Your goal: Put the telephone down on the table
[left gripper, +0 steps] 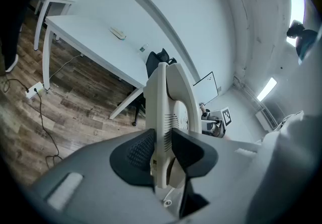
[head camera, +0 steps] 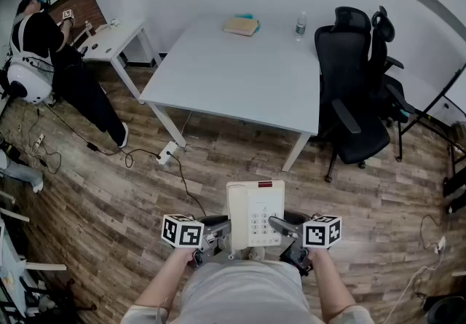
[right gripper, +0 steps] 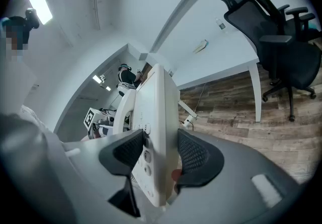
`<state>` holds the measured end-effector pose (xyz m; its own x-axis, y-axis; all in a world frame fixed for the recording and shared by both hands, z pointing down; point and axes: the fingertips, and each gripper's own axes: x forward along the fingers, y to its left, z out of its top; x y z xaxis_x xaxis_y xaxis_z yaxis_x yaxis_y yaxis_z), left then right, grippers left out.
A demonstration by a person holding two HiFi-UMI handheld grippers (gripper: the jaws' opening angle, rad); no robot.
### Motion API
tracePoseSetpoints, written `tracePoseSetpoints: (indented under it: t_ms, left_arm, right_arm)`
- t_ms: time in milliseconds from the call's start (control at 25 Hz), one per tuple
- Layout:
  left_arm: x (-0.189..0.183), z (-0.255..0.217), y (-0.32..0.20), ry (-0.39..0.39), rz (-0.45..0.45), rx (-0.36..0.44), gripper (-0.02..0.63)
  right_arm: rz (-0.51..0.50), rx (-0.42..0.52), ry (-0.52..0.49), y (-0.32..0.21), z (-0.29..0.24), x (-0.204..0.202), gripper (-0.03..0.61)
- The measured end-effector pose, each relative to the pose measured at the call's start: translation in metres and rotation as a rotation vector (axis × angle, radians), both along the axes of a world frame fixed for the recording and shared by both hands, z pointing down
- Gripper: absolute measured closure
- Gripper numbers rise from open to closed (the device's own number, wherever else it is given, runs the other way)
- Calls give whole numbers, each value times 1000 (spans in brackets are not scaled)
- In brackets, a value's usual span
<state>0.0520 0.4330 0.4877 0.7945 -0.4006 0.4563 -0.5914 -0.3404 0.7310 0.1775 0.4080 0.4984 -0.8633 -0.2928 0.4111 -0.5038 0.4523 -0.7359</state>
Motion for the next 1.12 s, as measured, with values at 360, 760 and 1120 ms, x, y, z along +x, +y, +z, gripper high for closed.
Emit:
tracePoseSetpoints:
  t_ms: [360, 760, 1120]
  left_arm:
    - [-16, 0, -9, -6, -1, 5, 488]
    - [-40, 0, -26, 8, 2, 3, 488]
    - [-68, -3, -48, 9, 19, 20, 488]
  right_arm:
    - [-14, 5, 6, -9, 1, -16, 357]
    - [0, 0, 18, -24, 0, -40, 356]
    - [14, 17, 27, -43, -4, -67, 356]
